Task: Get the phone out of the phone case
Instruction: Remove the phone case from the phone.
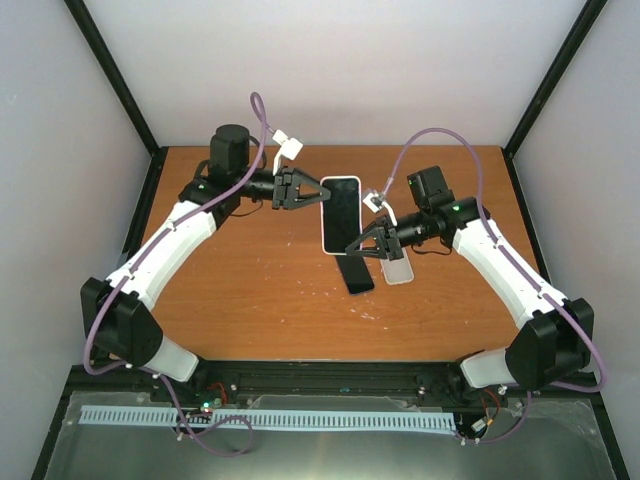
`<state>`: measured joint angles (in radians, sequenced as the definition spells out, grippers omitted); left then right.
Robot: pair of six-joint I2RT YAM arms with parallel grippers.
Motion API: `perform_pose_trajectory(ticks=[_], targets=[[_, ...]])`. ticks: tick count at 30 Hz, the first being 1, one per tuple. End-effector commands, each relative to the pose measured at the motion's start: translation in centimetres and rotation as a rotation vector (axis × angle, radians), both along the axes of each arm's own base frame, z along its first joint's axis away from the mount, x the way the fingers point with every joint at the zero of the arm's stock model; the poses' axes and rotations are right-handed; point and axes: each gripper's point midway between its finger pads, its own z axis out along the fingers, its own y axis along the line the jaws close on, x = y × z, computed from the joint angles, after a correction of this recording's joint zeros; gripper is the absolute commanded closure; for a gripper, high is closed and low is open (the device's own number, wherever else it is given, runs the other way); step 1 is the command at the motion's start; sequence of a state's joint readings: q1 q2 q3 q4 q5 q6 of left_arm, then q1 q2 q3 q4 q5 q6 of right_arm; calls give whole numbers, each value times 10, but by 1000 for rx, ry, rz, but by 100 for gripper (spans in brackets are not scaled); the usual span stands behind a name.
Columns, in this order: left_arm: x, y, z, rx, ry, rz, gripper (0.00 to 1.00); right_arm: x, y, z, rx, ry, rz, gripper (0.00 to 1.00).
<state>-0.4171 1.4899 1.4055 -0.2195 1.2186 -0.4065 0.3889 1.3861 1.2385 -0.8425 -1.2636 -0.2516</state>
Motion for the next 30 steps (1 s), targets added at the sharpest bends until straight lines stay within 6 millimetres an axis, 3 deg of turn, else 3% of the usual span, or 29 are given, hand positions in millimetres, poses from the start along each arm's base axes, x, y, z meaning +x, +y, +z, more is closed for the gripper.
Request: perform_pose_trajectory(ticks=[1,7,16,20,23,24,30], targets=[[-6,-2,10,-32,-15,-56,72,-10,2,12,45,-54,42,97],[-5,-4,12,-43,-2,-90,75,-15,4,9,36,-59,61,97],[-16,-2,17,-74,-10,-167,95,-15,5,12,21,-100,70,96],[-29,1,22,-93,9,-225,100,-25,-1,26,46,-207,101,87],[-26,3,35,-108,-26,-166,100,-27,-8,36,100,-221,98,61],[-23,3,42,-115,-40,-126,100,-25,-13,42,127,-209,85,56],[3,27,100,-289,-129,293,100,28,-68,79,259,-116,-120,43]])
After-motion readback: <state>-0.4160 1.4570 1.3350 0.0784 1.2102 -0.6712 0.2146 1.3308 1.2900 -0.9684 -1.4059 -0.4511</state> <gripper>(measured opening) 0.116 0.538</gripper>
